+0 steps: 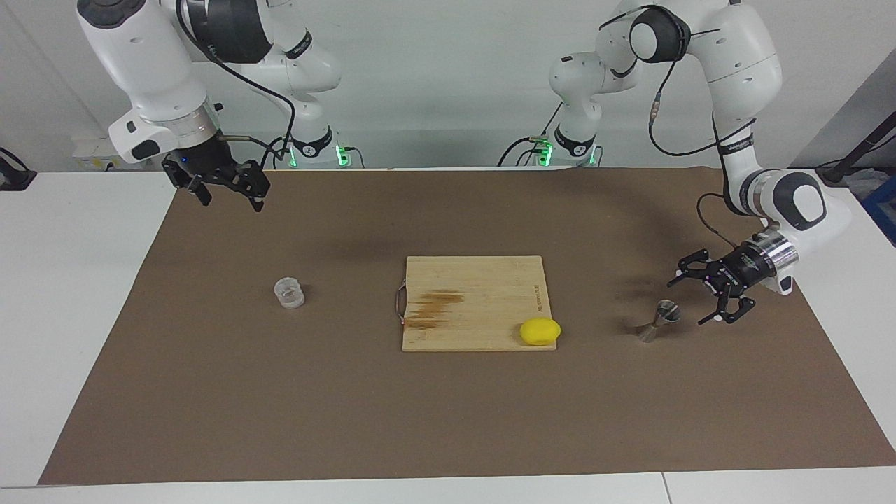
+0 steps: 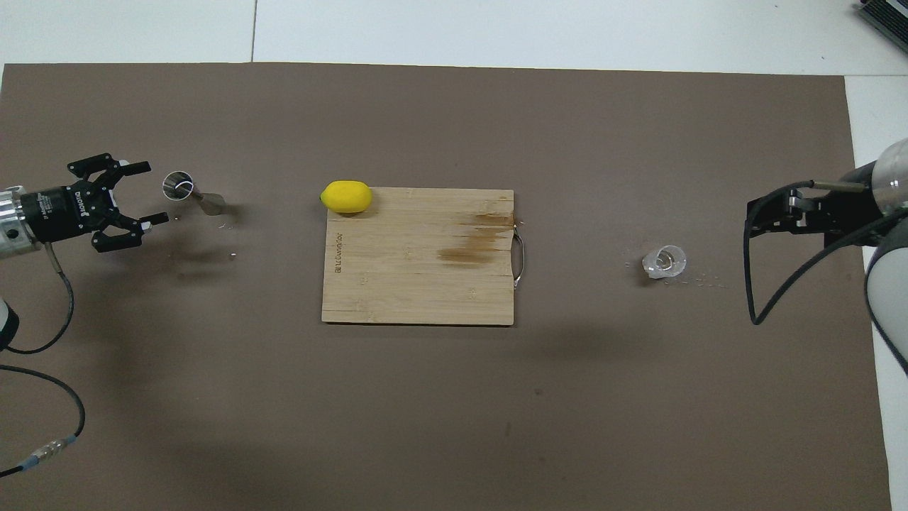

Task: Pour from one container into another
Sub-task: 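Open the left gripper and reach toward the small metal cup, then close the left gripper around the small metal cup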

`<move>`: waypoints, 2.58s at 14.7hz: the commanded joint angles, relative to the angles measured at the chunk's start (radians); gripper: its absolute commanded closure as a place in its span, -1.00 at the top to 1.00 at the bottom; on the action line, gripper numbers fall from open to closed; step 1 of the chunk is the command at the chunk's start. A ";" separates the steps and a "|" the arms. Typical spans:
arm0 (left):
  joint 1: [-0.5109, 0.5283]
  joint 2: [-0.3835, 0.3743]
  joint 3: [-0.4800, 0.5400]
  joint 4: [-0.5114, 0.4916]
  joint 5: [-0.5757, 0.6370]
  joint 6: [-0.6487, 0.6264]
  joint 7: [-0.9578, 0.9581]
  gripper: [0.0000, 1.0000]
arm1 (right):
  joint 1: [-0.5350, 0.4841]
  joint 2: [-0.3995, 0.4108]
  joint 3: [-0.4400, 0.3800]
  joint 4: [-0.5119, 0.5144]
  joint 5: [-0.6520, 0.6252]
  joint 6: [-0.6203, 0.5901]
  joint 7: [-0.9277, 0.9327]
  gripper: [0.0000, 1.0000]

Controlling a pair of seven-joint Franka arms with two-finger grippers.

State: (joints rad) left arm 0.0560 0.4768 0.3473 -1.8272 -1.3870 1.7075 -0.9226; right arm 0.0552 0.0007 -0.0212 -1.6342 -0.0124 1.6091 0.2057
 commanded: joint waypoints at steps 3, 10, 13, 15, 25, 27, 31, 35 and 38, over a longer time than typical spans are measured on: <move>-0.027 0.003 0.004 -0.018 -0.050 0.026 0.050 1.00 | -0.012 -0.019 0.003 -0.019 0.023 -0.005 -0.023 1.00; -0.054 0.003 -0.002 -0.027 -0.076 0.044 0.053 1.00 | -0.014 -0.019 0.003 -0.019 0.023 -0.006 -0.023 1.00; -0.061 0.003 -0.002 -0.029 -0.078 0.050 0.053 1.00 | -0.015 -0.019 0.001 -0.019 0.023 -0.008 -0.022 1.00; -0.059 0.003 -0.001 -0.035 -0.078 0.050 0.053 1.00 | -0.015 -0.019 0.000 -0.019 0.023 -0.011 -0.022 1.00; -0.048 0.002 -0.001 -0.035 -0.078 0.047 0.051 0.65 | -0.015 -0.019 0.001 -0.019 0.023 -0.011 -0.023 1.00; -0.047 0.002 -0.001 -0.035 -0.078 0.046 0.051 0.65 | -0.015 -0.019 0.001 -0.019 0.023 -0.011 -0.022 1.00; -0.048 0.002 -0.001 -0.035 -0.078 0.046 0.051 0.20 | -0.015 -0.019 0.000 -0.019 0.023 -0.011 -0.022 1.00; -0.047 0.000 -0.001 -0.032 -0.078 0.040 0.047 -1.00 | -0.015 -0.019 0.000 -0.019 0.023 -0.011 -0.022 1.00; -0.045 -0.001 -0.001 -0.021 -0.070 0.021 0.009 -1.00 | -0.015 -0.019 -0.002 -0.019 0.023 -0.011 -0.022 1.00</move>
State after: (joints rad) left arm 0.0093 0.4847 0.3443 -1.8415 -1.4391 1.7431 -0.8949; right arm 0.0501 0.0006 -0.0217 -1.6351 -0.0124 1.6080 0.2057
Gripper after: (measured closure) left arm 0.498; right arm 0.000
